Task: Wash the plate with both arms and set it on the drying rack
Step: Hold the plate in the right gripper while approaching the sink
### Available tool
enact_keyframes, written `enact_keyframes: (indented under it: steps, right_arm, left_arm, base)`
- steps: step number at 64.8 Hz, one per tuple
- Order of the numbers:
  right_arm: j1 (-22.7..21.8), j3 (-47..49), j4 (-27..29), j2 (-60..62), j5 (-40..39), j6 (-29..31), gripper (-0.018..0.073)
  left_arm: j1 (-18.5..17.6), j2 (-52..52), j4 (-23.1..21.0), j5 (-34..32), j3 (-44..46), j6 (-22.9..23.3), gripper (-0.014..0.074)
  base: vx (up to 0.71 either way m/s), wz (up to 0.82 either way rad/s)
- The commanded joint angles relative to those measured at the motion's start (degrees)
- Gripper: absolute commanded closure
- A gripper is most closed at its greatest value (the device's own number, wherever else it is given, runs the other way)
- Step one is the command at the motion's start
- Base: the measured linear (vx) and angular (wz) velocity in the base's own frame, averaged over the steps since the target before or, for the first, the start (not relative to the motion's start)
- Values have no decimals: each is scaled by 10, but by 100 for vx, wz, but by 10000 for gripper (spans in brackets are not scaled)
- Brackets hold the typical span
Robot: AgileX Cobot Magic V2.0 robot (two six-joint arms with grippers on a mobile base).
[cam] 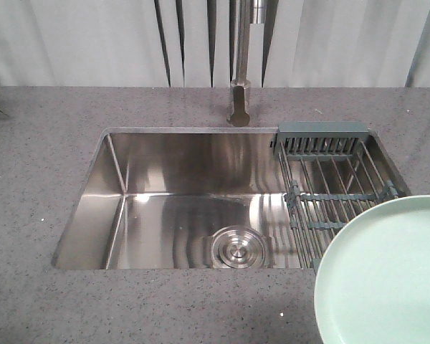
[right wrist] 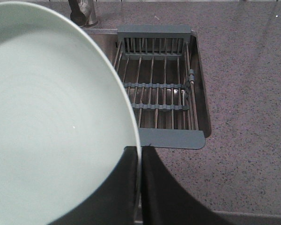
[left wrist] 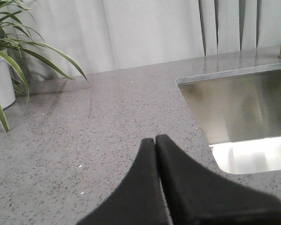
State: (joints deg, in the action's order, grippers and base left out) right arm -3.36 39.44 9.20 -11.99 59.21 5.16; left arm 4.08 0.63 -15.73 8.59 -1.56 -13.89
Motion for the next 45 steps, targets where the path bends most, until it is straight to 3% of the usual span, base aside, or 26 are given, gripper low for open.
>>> enact_keyframes:
  steps: [1,45]
  right_arm:
    - [-2,13,3,-8,-40,-2,561]
    - [-2,13,3,-8,-40,-2,561]
  left_arm:
    - [1,8,-2,-40,15,5,603]
    - [1,8,-2,-40,15,5,603]
  base:
    - [6,-9]
    - [5,-5]
